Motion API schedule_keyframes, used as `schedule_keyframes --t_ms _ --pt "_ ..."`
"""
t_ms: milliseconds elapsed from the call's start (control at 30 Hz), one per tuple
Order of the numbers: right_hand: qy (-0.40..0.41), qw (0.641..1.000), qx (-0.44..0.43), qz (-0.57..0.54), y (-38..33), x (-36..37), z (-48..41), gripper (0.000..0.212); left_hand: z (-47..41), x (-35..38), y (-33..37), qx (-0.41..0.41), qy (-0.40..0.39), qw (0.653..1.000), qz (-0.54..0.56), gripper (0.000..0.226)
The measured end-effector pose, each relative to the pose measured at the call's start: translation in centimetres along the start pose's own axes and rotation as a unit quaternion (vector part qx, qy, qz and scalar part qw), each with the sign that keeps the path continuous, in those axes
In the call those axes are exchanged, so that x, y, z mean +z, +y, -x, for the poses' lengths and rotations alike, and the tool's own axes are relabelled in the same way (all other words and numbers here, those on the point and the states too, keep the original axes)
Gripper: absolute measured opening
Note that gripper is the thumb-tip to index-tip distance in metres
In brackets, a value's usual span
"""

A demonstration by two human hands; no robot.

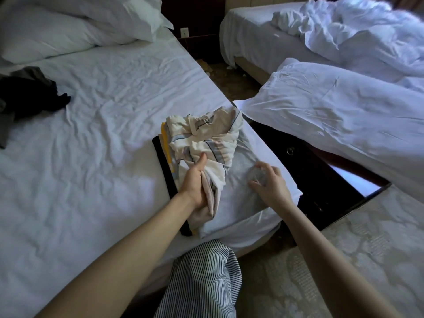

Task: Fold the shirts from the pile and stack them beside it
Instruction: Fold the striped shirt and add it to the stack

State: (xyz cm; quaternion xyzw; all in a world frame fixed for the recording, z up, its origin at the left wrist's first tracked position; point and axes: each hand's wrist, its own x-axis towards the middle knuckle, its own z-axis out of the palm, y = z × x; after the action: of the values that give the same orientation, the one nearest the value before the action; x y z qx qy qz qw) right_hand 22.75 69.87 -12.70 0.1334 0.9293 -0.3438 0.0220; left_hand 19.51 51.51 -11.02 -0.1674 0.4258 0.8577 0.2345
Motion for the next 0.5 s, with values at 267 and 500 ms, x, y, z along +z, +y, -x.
schedule_keyframes --t_ms 267,500 --pt "0.031 0.981 0.024 -0.188 3.1 0.5 0.8 0.013 0.1 0.6 -2.2 0.09 -0.066 0.899 -0.423 0.053" --pt "0.096 0.897 0.153 -0.404 3.1 -3.0 -0.4 0.042 -1.2 0.0 -6.2 0.201 -0.134 0.445 -0.862 0.099"
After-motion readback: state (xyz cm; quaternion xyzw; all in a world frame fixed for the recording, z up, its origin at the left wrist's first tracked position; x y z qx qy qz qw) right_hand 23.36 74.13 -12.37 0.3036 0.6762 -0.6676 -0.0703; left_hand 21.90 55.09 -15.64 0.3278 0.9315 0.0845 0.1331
